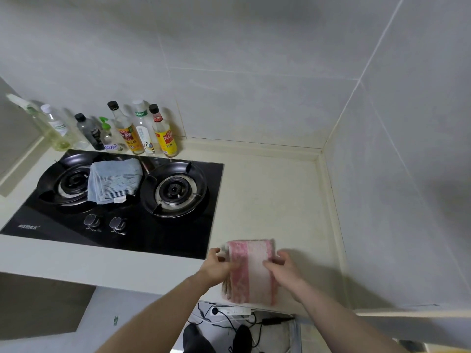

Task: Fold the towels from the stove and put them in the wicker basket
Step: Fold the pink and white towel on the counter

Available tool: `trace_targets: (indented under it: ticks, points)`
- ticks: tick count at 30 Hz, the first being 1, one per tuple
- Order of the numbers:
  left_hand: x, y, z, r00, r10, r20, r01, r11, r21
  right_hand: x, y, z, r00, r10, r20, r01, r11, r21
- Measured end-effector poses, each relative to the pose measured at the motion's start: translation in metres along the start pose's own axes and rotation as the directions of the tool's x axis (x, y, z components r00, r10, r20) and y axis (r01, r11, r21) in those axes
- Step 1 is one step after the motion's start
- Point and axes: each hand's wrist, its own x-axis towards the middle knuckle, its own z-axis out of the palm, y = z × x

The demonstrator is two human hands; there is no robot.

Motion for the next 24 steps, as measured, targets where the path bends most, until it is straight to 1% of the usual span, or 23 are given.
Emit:
trace_targets:
  ticks: [7, 9, 12, 15, 17, 21, 24]
  points:
    - [-0.004, 0.007, 0.004, 0.992, -0.122, 0.027, 0.125, 0.985, -0.117, 0.009, -0.011, 0.009, 0.993, 0.055, 0.101, -0.051, 0.998, -0.036]
    - [-0.004, 0.007, 0.006, 0.989, -0.139, 0.042, 0.144, 0.980, -0.139, 0.008, -0.016, 0.011, 0.995, 0.051, 0.081, -0.048, 0.998, -0.034]
    - [-0.001, 0.007, 0.005, 0.993, -0.116, 0.029, 0.119, 0.983, -0.140, 0.006, -0.022, 0.011, 1.000, -0.012, 0.022, 0.013, 0.999, -0.052]
    - [0.002, 0.013, 0.003, 0.998, -0.055, -0.014, 0.052, 0.989, -0.142, 0.002, -0.027, 0.006, 0.999, -0.029, 0.031, 0.031, 0.997, -0.071]
    - [0.001, 0.021, 0.004, 1.000, -0.007, -0.002, 0.007, 0.994, -0.107, -0.003, -0.030, 0.002, 0.999, -0.030, 0.043, 0.033, 0.997, -0.065]
    - [0.002, 0.039, 0.003, 0.991, 0.040, 0.127, -0.041, 0.999, 0.001, -0.009, -0.032, -0.006, 0.994, 0.004, 0.108, -0.001, 0.999, -0.032]
    - [0.002, 0.049, 0.001, 0.979, 0.053, 0.196, -0.079, 0.988, 0.130, -0.014, -0.032, -0.012, 0.984, 0.032, 0.173, -0.032, 0.999, -0.001]
